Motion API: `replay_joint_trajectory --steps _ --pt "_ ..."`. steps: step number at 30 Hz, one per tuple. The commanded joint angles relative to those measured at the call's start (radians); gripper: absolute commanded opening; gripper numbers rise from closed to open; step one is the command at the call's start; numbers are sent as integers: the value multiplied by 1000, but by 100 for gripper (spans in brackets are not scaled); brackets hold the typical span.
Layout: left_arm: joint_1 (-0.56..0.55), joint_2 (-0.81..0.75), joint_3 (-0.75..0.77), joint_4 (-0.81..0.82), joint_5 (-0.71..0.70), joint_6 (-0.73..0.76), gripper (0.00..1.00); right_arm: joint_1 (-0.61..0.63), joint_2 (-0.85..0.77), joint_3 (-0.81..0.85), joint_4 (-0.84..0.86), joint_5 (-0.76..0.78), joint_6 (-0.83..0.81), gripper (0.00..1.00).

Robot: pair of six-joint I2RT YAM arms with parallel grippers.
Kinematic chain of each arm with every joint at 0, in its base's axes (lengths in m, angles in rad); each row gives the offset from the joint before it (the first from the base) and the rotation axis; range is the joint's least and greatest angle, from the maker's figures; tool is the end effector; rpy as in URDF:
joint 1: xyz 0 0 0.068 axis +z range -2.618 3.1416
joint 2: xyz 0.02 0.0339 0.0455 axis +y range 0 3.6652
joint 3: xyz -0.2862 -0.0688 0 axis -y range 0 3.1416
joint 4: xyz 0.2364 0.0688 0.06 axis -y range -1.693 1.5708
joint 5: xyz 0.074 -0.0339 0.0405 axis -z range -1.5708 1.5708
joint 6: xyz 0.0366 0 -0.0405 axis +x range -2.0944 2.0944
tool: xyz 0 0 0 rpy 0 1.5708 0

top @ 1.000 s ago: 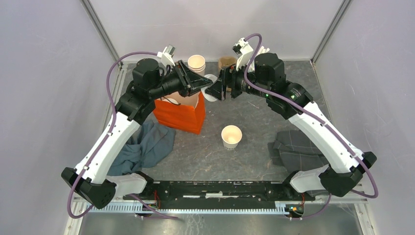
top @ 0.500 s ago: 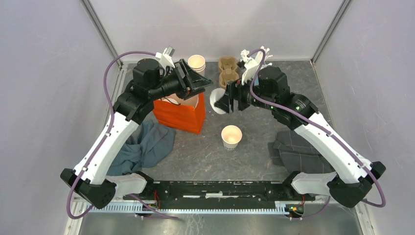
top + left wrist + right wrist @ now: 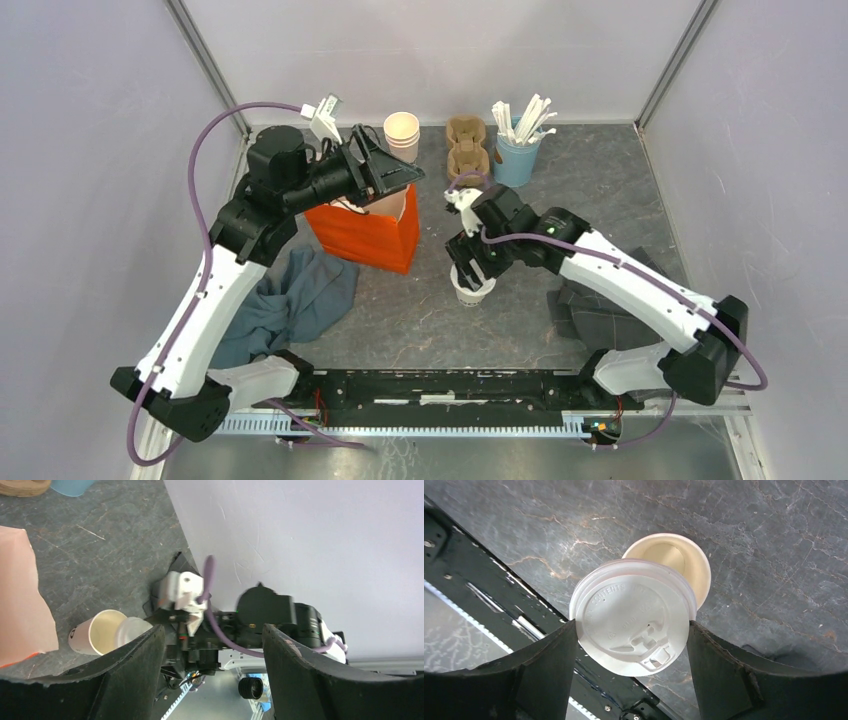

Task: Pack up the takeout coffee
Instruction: Close the cup lid on the coffee cup.

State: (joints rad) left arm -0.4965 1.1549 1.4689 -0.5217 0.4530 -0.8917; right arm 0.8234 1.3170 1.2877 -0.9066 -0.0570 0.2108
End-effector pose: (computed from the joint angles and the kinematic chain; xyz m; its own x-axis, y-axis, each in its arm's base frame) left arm 0.1817 -0.1166 0.4833 -0.7402 -0.3947 -0.5444 0.3644 0.4449 -0.8181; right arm 0.1696 0.1861 0.3546 -0.6932 -0.4407 -0.5704 -0.6240 0.7629 0.1690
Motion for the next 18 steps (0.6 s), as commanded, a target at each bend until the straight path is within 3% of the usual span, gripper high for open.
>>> replay_joint_trajectory --steps 1,18 --pt "3 -47 -24 50 60 40 77 32 48 -1 1 111 -43 79" --pt "4 -65 -41 5 65 62 78 32 149 -26 71 164 -52 80"
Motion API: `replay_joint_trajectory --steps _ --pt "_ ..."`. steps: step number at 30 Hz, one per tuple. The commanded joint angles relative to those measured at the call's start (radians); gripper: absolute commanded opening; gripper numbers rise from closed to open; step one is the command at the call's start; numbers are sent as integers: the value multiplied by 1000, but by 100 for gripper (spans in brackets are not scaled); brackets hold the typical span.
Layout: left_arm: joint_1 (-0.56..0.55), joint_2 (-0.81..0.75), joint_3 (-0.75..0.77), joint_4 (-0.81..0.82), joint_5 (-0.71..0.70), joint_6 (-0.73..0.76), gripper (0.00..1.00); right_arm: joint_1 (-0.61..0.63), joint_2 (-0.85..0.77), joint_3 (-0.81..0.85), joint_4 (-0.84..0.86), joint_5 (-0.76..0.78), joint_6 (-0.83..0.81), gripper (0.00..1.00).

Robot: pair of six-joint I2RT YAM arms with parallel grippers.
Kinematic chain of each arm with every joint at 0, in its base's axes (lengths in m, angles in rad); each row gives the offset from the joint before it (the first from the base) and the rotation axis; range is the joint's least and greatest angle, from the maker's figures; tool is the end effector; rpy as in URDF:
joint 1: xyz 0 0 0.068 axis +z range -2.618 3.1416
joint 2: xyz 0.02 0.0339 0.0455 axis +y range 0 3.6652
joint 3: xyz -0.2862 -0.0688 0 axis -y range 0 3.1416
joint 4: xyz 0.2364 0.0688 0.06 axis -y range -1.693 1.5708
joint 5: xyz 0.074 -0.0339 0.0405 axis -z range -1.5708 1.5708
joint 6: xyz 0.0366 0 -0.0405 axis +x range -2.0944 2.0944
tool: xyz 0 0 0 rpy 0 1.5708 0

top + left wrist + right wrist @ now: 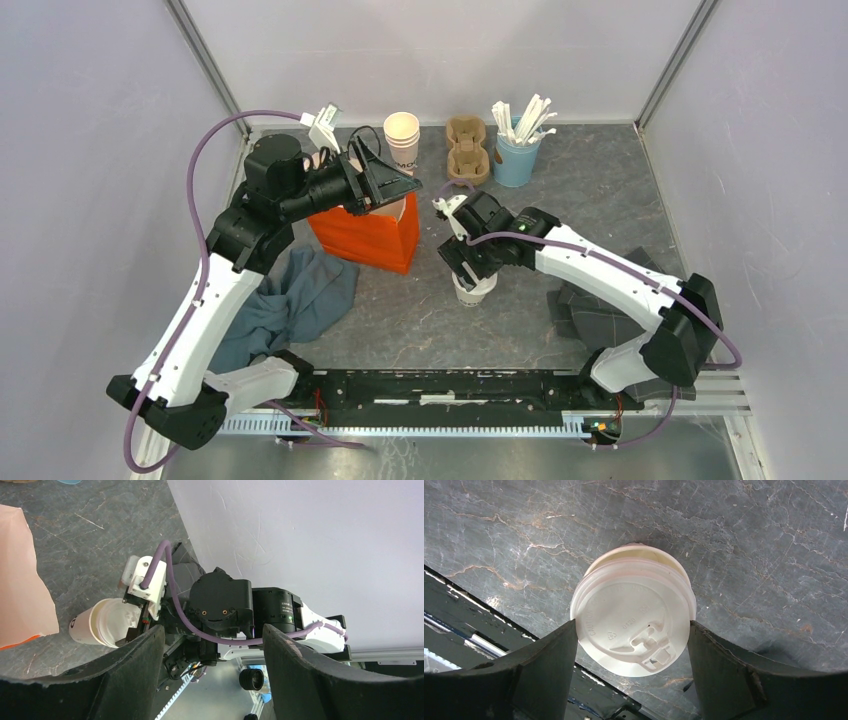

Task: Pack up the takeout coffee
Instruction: Close the cup lid on the coffee cup.

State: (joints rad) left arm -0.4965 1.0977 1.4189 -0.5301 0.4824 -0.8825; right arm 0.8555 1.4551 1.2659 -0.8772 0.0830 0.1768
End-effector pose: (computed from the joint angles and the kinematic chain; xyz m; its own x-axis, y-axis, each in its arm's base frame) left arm 0.1669 -0.1098 0.4778 -0.7499 -0.3719 -0.5471 0.3807 0.4338 -0.8167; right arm 0.1884 0.2123 0.3155 -0.6929 -0.5303 -0.4885 -0.6137 0.7894 0.0136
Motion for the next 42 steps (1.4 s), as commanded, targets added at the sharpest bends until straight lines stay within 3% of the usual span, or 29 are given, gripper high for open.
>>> replay_joint_trajectory --steps 1,22,31,34,37,42 --pt "4 -6 9 14 37 53 78 1 14 -4 45 23 -18 80" --pt "4 22 22 15 72 59 79 1 33 -11 65 23 -15 83" --pt "1 27 18 -22 54 82 79 -6 28 118 -9 17 0 98" --pt "-24 30 8 -53 32 95 77 -49 -3 169 -51 -10 13 98" --pt "-137 56 4 -73 -59 107 74 -154 -99 130 -44 -77 8 98" --pt "-335 165 67 -171 -245 164 64 -413 -280 -193 154 -406 -37 95"
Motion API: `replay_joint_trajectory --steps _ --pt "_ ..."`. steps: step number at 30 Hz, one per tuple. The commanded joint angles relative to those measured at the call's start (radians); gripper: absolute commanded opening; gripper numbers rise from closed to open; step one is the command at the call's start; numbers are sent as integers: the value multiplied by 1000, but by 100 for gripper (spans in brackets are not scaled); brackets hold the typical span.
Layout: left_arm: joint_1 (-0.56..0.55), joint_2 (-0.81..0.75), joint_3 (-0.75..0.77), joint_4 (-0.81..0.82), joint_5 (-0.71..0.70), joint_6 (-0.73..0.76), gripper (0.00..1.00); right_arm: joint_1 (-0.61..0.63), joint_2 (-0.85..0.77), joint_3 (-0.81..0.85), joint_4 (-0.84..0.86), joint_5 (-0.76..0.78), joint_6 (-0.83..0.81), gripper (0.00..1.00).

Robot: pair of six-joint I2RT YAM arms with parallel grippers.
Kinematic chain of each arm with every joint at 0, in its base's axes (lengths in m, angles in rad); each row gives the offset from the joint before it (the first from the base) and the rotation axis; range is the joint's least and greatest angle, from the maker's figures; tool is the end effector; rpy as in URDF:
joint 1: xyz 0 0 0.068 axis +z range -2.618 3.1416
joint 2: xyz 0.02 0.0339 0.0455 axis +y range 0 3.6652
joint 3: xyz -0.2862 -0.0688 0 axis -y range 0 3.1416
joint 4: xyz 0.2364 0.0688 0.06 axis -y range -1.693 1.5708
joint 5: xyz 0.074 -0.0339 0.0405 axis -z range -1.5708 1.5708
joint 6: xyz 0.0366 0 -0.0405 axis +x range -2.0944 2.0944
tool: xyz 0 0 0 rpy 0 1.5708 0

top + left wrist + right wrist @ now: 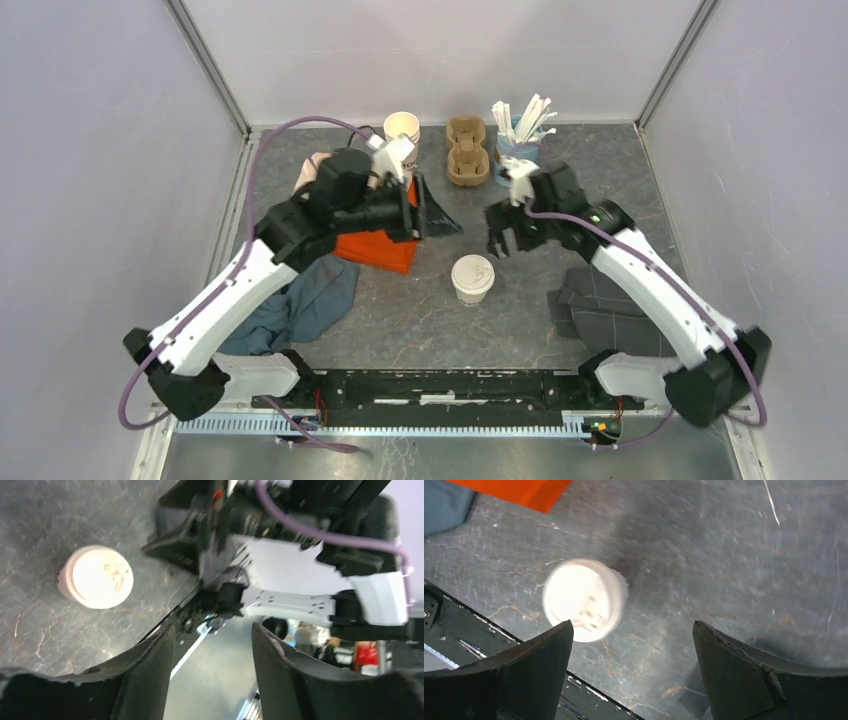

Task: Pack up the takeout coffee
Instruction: Close the cup lid on the coffee cup.

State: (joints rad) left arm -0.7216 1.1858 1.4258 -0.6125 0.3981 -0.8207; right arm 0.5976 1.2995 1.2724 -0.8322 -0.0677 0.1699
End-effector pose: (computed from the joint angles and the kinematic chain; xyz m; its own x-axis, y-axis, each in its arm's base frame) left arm 0.1620 -0.1614 0.4540 -0.8301 -0.1679 -0.5317 0.4000 0.4851 -0.7776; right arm 0.2081 0.1446 0.3591 -0.7182 -0.2848 -0.6349 -0.4834 0.8605 0.1609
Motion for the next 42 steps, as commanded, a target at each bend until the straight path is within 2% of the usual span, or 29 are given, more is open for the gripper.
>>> replay_joint_trajectory --steps 1,3,6,8,11,15,30,39,42 --pt "-134 95 65 -102 -186 114 62 -202 -147 -273 154 -335 -19 92" --pt "-179 130 62 -121 -207 123 57 -294 -188 -391 274 -489 29 86" --pt "-223 187 52 -157 -243 140 56 -380 -220 -529 468 -658 142 84" --pt "-226 212 34 -182 -263 146 56 -388 -222 -590 608 -743 236 83" --pt "-226 249 13 -200 -287 149 52 -388 -208 -639 712 -788 302 82" --pt "-226 302 5 -196 -293 149 47 -390 -176 -634 717 -824 294 71" --pt "-217 432 -17 -161 -332 171 49 -389 -97 -615 669 -855 208 67" --pt "-217 437 -70 -129 -376 185 43 -389 -61 -594 677 -876 202 66" --pt "-217 449 -57 -128 -372 192 41 -390 -41 -586 683 -886 203 62"
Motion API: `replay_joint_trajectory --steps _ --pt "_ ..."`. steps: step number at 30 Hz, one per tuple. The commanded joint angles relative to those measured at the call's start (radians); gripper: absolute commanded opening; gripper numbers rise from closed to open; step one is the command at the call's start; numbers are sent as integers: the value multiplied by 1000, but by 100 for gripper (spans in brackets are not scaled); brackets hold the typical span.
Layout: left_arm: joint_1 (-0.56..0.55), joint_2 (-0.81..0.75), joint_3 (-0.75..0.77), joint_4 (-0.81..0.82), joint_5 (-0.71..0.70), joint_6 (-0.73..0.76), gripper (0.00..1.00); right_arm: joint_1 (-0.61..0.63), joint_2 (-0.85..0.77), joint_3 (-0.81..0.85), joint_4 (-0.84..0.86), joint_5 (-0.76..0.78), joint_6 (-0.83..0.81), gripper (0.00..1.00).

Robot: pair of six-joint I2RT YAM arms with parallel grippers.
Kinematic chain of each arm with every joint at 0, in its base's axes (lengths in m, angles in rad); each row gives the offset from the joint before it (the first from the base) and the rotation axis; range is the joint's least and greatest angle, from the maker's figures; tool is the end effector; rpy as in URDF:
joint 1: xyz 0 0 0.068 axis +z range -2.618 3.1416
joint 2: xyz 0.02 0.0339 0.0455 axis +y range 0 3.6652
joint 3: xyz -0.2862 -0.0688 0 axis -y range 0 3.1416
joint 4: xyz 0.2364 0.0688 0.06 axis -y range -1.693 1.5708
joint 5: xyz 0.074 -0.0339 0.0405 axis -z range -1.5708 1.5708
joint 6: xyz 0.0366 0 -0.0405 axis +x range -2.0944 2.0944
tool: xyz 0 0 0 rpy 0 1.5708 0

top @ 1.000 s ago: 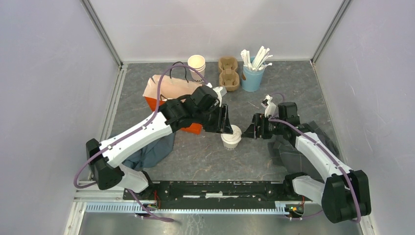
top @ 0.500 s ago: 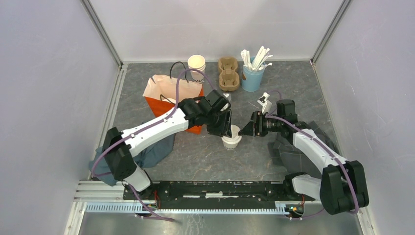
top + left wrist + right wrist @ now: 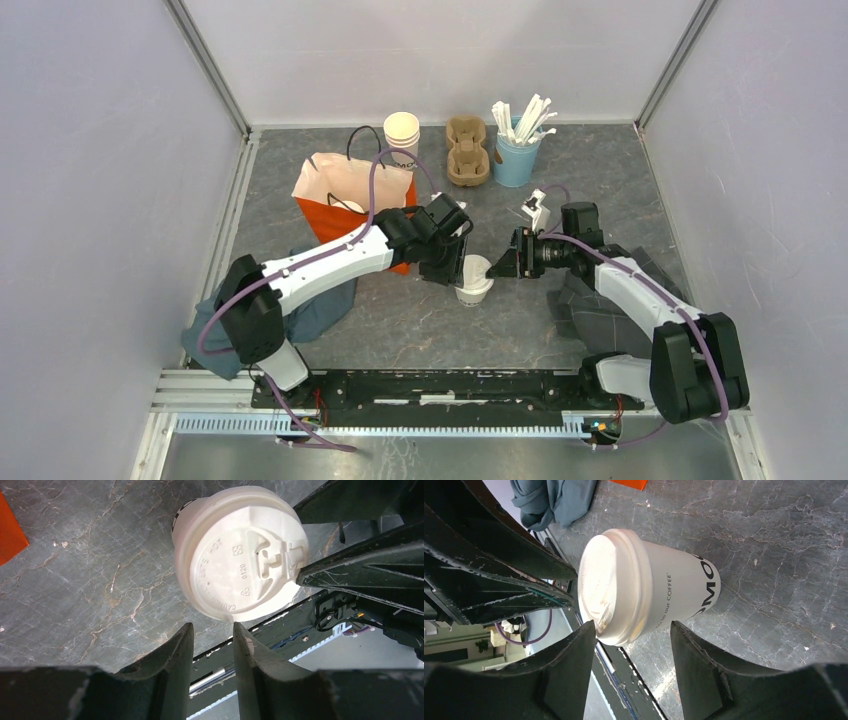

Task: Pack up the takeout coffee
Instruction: Close the cup lid on the coffee cup.

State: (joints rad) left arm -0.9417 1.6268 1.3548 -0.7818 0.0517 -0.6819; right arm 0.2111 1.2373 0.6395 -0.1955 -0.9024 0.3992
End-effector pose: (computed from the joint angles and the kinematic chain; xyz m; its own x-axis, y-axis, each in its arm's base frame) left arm 0.1953 -0.2716 0.2974 -0.9155 0.1884 -0.3554 0.3162 0.8832 -0.3464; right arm 0.2123 0.0749 0.2316 -0.9018 0.0531 -0.4289 -0.3448 0.5101 0.7880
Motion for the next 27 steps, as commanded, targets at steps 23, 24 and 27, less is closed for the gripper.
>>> replay_joint_trajectory --steps 23,24,27 --pt "30 90 102 10 8 73 44 8 72 104 -4 -49 -72 69" --pt "30 91 109 12 9 74 44 10 75 104 -4 -49 -72 67" --pt "30 91 125 15 7 77 47 10 75 101 -4 -45 -75 67"
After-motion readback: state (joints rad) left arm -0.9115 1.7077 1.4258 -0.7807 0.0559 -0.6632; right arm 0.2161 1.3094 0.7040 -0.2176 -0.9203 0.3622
